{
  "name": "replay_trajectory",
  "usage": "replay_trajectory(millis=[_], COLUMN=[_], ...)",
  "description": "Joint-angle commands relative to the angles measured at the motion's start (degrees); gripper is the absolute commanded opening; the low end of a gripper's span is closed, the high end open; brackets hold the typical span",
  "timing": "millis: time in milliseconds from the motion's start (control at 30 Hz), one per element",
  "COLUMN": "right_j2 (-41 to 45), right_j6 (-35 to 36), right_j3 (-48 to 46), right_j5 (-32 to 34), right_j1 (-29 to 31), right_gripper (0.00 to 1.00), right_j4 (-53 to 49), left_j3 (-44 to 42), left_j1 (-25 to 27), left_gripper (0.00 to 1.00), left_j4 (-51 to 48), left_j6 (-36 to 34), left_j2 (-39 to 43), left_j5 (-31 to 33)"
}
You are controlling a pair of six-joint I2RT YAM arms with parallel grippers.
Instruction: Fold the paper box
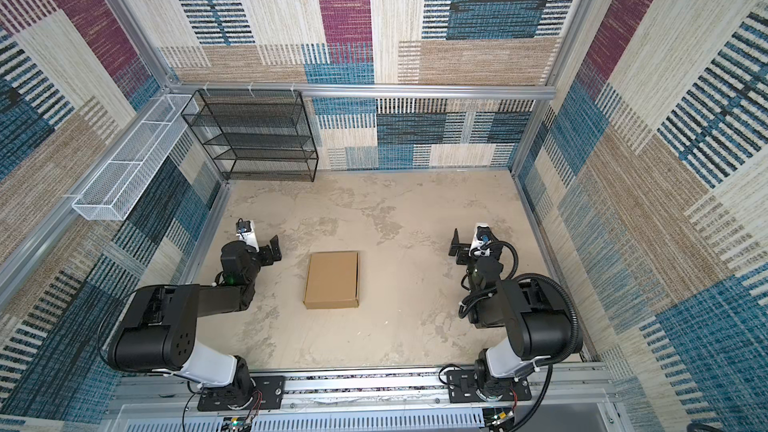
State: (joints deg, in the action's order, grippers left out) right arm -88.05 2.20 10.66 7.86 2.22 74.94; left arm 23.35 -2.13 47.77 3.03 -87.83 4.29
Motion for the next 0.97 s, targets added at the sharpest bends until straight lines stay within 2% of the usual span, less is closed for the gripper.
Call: replay_trajectory(millis=[0,933], right_j2=[0.0,0.1], right_j6=[-0.7,-1.2], right_j3=[0.2,0.6], right_j5=[-0.5,-1.8], right_j1=[0.0,-0.8], right_gripper=[1.0,1.0], right_j4=[1.1,0.2], left_j3=[0.3,0.3], left_j1=[-0.1,0.0], left_gripper=[0.99,0.99], left_j4=[0.0,0.0], left_j6=[-1.0,-1.0], left_j2=[-0.1,-0.1], left_j5=[-0.3,-0.3])
